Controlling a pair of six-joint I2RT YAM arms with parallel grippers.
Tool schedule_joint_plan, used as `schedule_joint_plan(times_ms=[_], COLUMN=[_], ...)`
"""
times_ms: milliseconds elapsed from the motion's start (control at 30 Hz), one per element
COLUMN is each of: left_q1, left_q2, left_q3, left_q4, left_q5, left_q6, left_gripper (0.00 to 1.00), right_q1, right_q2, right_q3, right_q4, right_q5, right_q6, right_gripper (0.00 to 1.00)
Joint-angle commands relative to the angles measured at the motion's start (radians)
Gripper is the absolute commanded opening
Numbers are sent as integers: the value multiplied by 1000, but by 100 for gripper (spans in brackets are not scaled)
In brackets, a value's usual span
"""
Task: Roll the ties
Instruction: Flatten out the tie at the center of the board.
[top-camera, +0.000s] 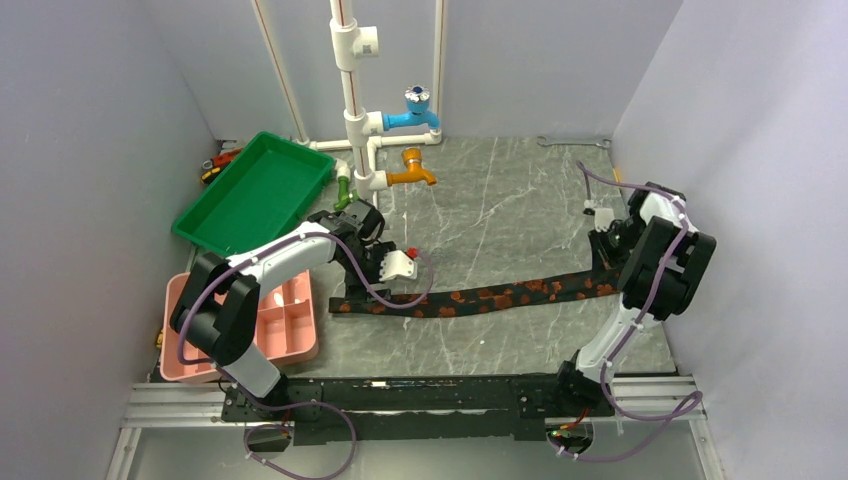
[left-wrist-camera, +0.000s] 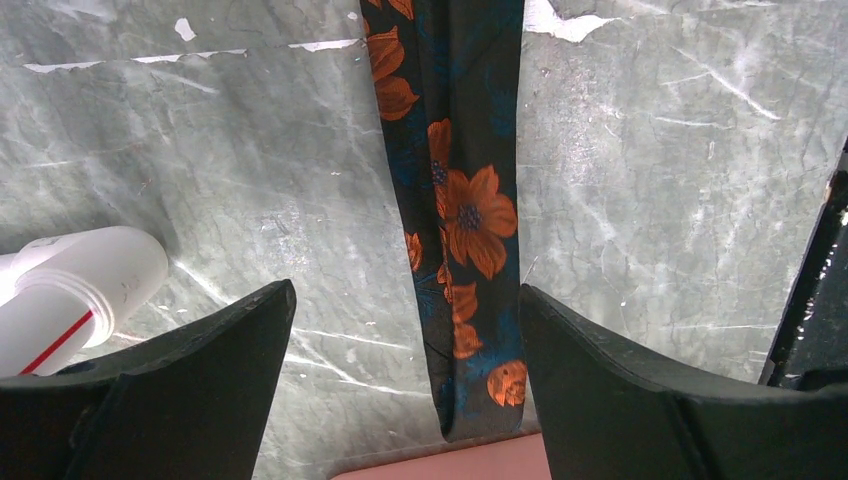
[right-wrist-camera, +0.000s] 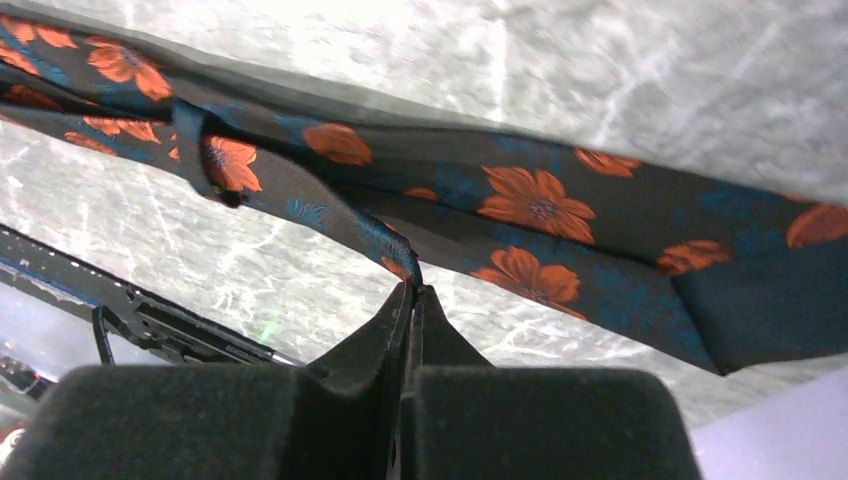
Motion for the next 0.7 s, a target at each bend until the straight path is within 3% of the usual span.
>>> schedule_joint_plan(times_ms=[0,100,167,400,667], left_q1=[0,-19,-47,-193,-290], left_q2=[-19,-7,-6,67,300], left_q3=[-1,1,13,69,306], left_q4=[17,56,87,286,262], left_q5=[21,20,30,-16,45], left_q6=[23,15,-6,-89,-169], left_gripper=[88,90,99,99,99], right_q1=[-40,-42,-42,-49,-85], right_q2=[31,69,90,103,77], right_q3=[23,15,9,1,59], right_q4=[57,95,111,138,88], right_q5=[56,64,71,76,59], right_q6=[22,54,72,88,68], right_gripper=[0,0,0,0,0])
